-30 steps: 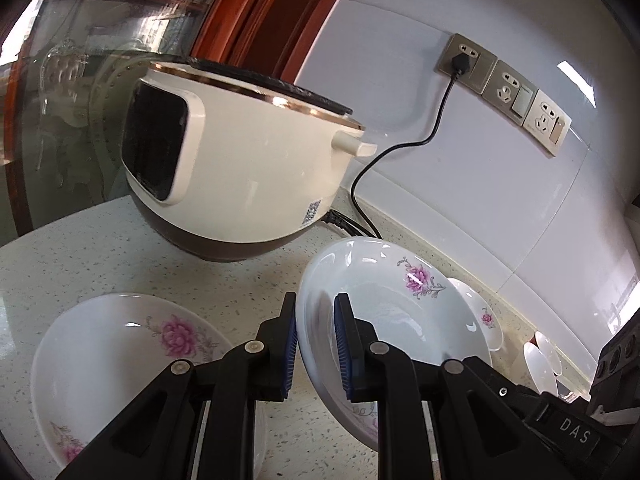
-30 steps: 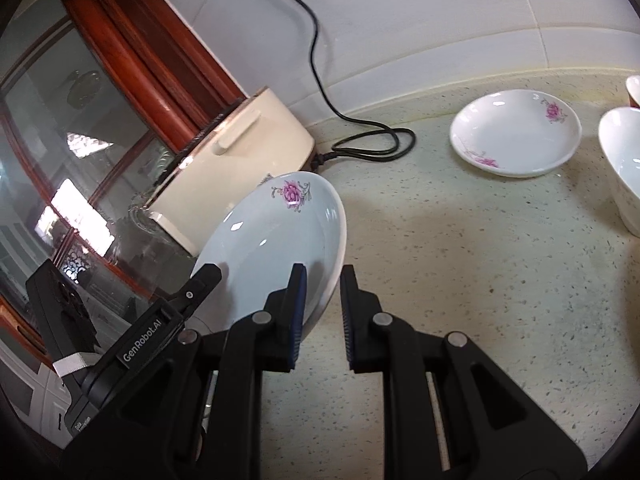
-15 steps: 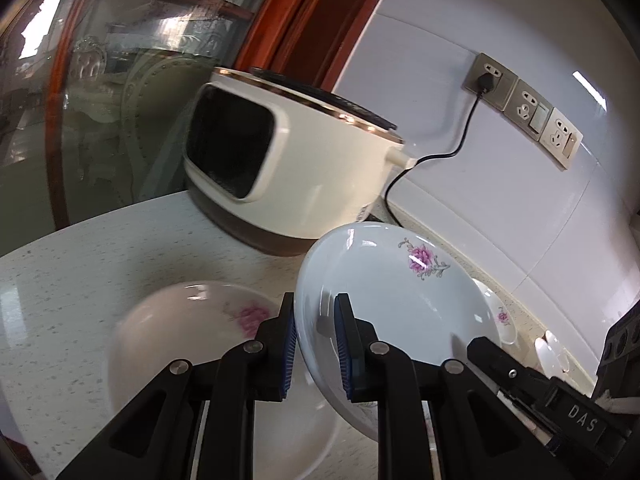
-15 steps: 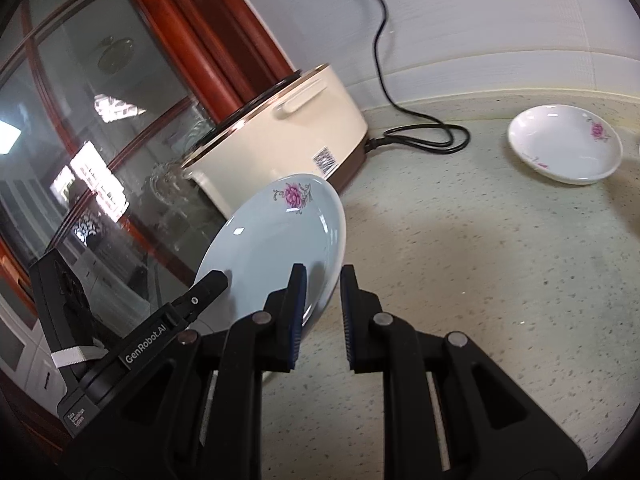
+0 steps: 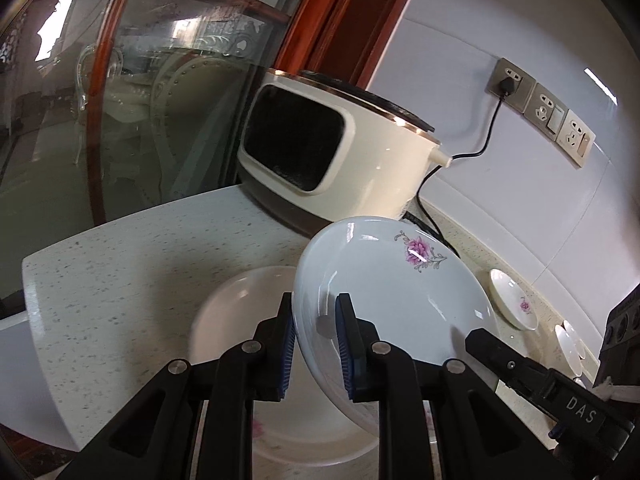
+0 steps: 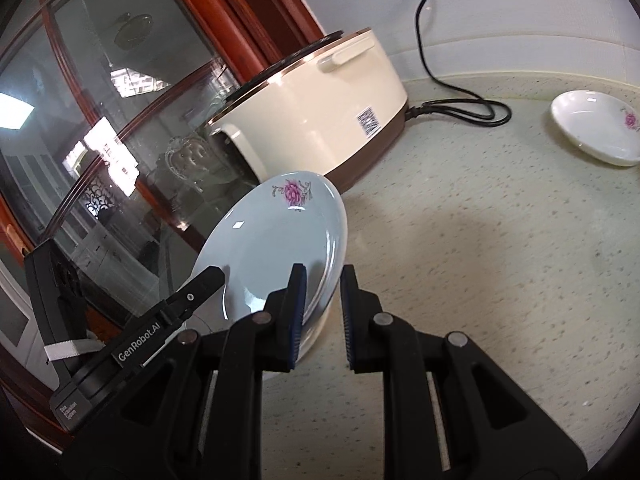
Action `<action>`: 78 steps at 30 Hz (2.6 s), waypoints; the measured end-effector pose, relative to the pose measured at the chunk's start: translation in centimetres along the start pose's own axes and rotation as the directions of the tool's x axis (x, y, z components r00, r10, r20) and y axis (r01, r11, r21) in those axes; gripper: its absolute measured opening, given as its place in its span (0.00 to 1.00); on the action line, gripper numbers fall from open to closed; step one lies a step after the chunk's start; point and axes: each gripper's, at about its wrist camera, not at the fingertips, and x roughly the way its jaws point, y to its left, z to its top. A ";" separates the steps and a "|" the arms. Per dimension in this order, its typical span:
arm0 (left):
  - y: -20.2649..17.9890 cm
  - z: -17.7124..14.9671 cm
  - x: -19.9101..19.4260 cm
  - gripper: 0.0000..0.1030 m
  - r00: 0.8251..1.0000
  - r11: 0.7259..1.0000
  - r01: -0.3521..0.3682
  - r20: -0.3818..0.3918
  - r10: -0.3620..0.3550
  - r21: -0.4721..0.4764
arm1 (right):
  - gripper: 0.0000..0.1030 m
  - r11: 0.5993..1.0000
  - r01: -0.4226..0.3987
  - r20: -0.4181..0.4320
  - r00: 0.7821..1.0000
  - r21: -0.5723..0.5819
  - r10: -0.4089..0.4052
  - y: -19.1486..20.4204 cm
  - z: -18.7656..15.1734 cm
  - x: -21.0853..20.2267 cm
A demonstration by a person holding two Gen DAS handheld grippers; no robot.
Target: Organize plates and bowls
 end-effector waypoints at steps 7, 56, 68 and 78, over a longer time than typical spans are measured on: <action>1.2 0.1 -0.8 0.23 0.999 0.999 -0.038 0.014 0.038 0.009 | 0.20 0.999 0.010 -0.049 0.999 -0.042 -0.012 1.5 -1.3 1.5; -1.0 -0.7 -2.3 0.84 0.985 0.984 -0.130 0.128 0.114 0.124 | 0.77 0.941 0.339 0.162 0.930 -0.022 -0.331 -0.6 0.5 -2.0; -13.7 2.8 5.6 0.86 0.999 0.973 0.044 -0.039 -0.036 0.226 | 0.85 0.765 0.626 0.125 0.755 0.153 -0.643 -9.2 3.9 -6.2; -25.6 2.4 21.3 0.86 0.886 0.933 0.323 -0.398 -0.239 0.157 | 0.70 0.740 0.617 0.007 0.766 0.268 -0.642 -13.1 3.6 -6.1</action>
